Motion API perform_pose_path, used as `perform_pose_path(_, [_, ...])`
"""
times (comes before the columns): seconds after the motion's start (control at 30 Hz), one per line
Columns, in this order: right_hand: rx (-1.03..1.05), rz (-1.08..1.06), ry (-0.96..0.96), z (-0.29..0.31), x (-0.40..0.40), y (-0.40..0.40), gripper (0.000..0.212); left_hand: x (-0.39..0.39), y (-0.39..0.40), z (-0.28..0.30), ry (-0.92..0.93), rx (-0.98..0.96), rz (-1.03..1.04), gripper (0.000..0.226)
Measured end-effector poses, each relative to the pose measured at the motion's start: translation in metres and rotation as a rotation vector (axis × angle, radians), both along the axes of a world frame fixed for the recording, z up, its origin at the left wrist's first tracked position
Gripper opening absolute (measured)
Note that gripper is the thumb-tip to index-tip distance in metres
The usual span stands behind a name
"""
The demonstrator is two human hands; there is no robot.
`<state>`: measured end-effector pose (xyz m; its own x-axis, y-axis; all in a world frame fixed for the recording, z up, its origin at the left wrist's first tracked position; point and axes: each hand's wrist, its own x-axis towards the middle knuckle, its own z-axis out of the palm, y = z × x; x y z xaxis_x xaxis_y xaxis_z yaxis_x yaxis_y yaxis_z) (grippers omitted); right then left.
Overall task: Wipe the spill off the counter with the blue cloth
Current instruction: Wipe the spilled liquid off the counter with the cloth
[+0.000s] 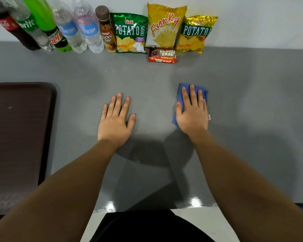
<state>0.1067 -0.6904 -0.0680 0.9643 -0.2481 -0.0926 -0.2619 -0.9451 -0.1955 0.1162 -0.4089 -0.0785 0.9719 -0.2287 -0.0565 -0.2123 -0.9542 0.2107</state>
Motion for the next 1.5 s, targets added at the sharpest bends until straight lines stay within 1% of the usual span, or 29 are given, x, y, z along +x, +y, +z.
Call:
perform_pose_path(0.13, [0.003, -0.076, 0.013, -0.001, -0.012, -0.020, 0.064, -0.001, -0.001, 0.002, 0.002, -0.002, -0.003, 0.066])
perform_pose_path(0.3, [0.020, -0.154, 0.047, 0.002, -0.051, -0.032, 0.065, -0.003, -0.008, 0.007, 0.017, -0.017, 0.024, 0.063])
perform_pose_path(0.4, [0.029, -0.162, 0.051, 0.003, -0.081, -0.019, 0.066, -0.014, -0.016, 0.010, -0.027, -0.060, 0.002, 0.058])
perform_pose_path(0.53, [0.008, -0.125, 0.003, 0.001, -0.109, 0.024, 0.067, -0.041, -0.040, 0.007, -0.081, -0.113, -0.091, 0.060])
perform_pose_path(0.63, [0.005, -0.056, 0.005, -0.002, -0.106, 0.036, 0.068, -0.051, -0.051, -0.001, -0.082, -0.089, -0.099, 0.062])
perform_pose_path(0.77, [0.035, 0.050, -0.036, -0.004, -0.087, 0.012, 0.065, -0.051, -0.047, -0.008, -0.112, -0.091, -0.102, 0.062])
perform_pose_path(0.9, [0.069, 0.032, -0.092, -0.003, -0.076, -0.014, 0.063, -0.050, -0.046, -0.010, -0.123, -0.081, -0.108, 0.063])
perform_pose_path(1.13, [0.045, -0.063, -0.003, -0.002, -0.097, -0.041, 0.066, -0.050, -0.047, -0.007, -0.098, -0.069, -0.104, 0.062])
perform_pose_path(1.33, [0.013, -0.100, 0.055, -0.002, -0.138, -0.016, 0.068, -0.049, -0.047, -0.011, -0.102, -0.052, -0.107, 0.063])
perform_pose_path(1.43, [0.006, -0.072, 0.054, -0.004, -0.143, 0.014, 0.069, -0.048, -0.047, -0.014, -0.110, -0.051, -0.101, 0.064])
perform_pose_path(1.5, [0.003, -0.015, 0.048, -0.006, -0.136, 0.027, 0.068, -0.048, -0.047, -0.014, -0.106, -0.051, -0.103, 0.064])
